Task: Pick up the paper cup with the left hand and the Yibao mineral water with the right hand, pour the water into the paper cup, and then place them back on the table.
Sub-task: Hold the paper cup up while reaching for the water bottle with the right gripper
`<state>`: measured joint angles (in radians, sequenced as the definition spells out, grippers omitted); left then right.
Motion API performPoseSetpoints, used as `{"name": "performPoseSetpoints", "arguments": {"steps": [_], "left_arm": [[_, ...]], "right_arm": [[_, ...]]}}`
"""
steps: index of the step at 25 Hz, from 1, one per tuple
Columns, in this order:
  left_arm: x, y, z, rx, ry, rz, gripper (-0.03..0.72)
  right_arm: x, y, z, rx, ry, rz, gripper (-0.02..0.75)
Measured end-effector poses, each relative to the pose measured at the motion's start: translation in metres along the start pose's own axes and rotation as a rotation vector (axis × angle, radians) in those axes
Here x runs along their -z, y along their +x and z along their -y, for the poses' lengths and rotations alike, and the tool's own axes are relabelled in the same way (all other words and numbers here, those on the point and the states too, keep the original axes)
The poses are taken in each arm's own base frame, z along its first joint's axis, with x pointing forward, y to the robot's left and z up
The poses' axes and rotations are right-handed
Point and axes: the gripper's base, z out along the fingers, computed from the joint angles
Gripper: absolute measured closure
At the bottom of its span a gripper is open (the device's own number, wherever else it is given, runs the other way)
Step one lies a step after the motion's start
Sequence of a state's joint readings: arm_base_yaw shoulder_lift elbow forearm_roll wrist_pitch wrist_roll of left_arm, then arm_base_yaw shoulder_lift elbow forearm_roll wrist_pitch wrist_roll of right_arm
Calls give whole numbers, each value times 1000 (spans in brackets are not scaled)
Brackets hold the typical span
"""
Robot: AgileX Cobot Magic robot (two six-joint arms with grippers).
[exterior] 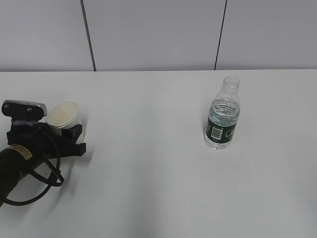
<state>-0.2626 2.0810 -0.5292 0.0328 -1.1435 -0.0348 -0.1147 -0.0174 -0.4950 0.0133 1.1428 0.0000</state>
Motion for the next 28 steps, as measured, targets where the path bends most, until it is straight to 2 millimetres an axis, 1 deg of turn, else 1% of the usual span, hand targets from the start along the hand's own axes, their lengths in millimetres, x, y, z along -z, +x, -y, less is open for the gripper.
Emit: {"name": "performPoseSetpoints", "arguments": {"steps": [6, 8, 13, 17, 20, 23, 26, 28], "left_arm": [[0, 0, 3, -17, 37, -1, 250], [1, -2, 5, -27, 58, 2, 243], [5, -20, 9, -47, 90, 60, 240], [11, -38, 16, -91, 162, 98, 240], [17, -48, 20, -112, 200, 98, 240], [21, -55, 22, -116, 225, 90, 239], [23, -56, 26, -119, 267, 79, 239], [23, -55, 28, -126, 288, 68, 239]], "right_arm": [[0, 0, 0, 0, 0, 0, 220], [0, 0, 0, 0, 0, 0, 220], [0, 0, 0, 0, 0, 0, 220], [0, 0, 0, -2, -4, -1, 220], [-5, -11, 0, -3, -5, -14, 220], [-15, -32, -1, -1, -11, 29, 220], [-35, -54, -1, 14, -11, 67, 220], [-56, -67, 0, 33, -2, 100, 220]]}}
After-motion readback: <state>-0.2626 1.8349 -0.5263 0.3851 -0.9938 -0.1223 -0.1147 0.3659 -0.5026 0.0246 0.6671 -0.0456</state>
